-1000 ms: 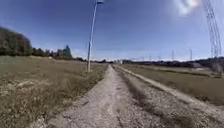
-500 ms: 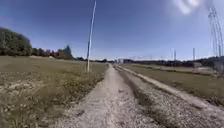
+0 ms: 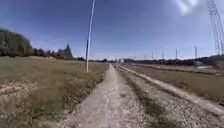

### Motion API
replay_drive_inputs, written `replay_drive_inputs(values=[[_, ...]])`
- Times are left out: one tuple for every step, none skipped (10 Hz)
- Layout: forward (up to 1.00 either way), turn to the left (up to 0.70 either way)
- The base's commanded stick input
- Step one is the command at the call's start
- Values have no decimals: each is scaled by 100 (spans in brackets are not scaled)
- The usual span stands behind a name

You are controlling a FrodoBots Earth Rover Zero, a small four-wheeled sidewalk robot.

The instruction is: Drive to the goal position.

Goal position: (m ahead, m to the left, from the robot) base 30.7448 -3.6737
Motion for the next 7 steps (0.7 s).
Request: replay_drive_inputs(values=[[70,0],[70,0],[70,-24],[70,-33],[70,-34],[70,-15],[70,0]])
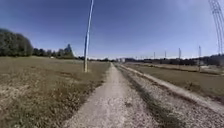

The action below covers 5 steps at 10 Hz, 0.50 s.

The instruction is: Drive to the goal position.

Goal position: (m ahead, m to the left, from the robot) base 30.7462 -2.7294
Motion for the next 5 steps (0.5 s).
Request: replay_drive_inputs(values=[[70,0],[70,0],[70,0],[70,0],[70,0]])
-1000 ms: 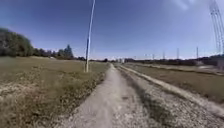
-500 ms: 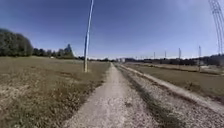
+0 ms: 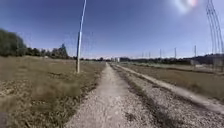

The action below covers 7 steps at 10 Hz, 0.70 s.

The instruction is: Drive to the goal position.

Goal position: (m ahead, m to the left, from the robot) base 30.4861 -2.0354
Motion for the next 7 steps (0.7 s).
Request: replay_drive_inputs(values=[[70,0],[70,0],[70,0],[70,0],[70,0],[70,-3],[70,-18]])
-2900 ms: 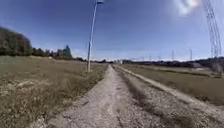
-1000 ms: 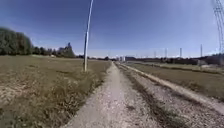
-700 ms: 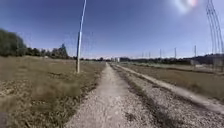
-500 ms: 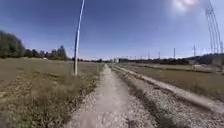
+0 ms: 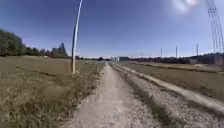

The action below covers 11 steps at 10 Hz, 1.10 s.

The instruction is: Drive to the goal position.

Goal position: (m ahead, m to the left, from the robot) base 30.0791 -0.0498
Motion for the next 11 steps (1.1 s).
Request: replay_drive_inputs(values=[[70,-33],[70,-25],[70,0],[70,0],[70,0],[70,0],[70,0],[70,-27],[70,-33],[70,-13],[70,0]])
